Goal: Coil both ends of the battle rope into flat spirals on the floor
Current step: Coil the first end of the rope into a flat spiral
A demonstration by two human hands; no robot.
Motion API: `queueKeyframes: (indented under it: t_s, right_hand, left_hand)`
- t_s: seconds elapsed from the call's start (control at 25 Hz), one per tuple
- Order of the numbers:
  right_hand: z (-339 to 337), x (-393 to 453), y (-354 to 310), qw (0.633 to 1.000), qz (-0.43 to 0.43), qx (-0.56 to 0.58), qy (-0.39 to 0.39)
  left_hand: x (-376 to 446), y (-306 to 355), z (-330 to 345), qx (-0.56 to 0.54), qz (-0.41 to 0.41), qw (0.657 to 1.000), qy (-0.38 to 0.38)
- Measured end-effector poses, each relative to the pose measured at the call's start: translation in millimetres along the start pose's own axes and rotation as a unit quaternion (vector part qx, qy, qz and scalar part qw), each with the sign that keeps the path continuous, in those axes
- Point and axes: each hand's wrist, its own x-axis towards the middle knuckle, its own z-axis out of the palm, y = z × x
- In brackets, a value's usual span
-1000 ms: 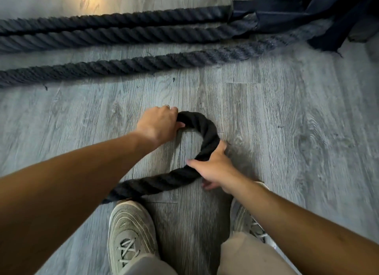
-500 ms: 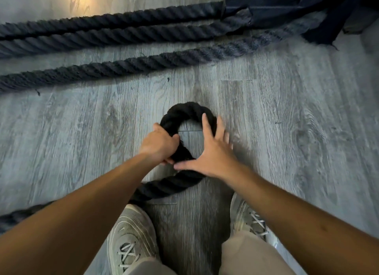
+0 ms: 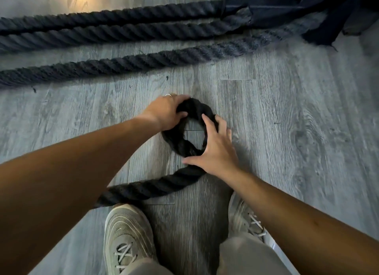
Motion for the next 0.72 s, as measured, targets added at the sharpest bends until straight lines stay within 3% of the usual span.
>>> queueKeyframes:
  t_s: [0.16,0.28,0.36,0.48,0.56,0.64,0.72]
  right_hand:
    - [-33,26,0,0.999,-0.023,-0.029,-0.024]
    - [-60,48,-8,0.997,0.013,-0.073,-0.035]
    - [-68,49,-7,0.996,0.029,-0.083,-0.025]
    - [-50,26,-1,0.999,0.04,0.024,0.0]
    - [-17,1,-5,0.989,0.105,0.106,0.003]
    - [14,-18,-19,0.975,0.205,0.082,0.031]
    - [26,-20,-31,0.964,0.251,0.059,0.068]
  left_hand:
    - [-18,-12,2,-0.028,-0.123,0.99,0.071]
    - [-60,-29,14,-0.144,-0.245,0.954,0.091]
    - [-91,-30,27,-0.178,-0.275,0.94,0.097]
    - [-105,-23,39,-0.204,-0.322,0.917,0.122]
    - [-103,-20,39,-0.201,-0.341,0.91,0.127]
    - [-101,-18,40,-0.177,-0.341,0.915,0.126]
    - [-102,-16,41,-0.17,-0.338,0.92,0.106]
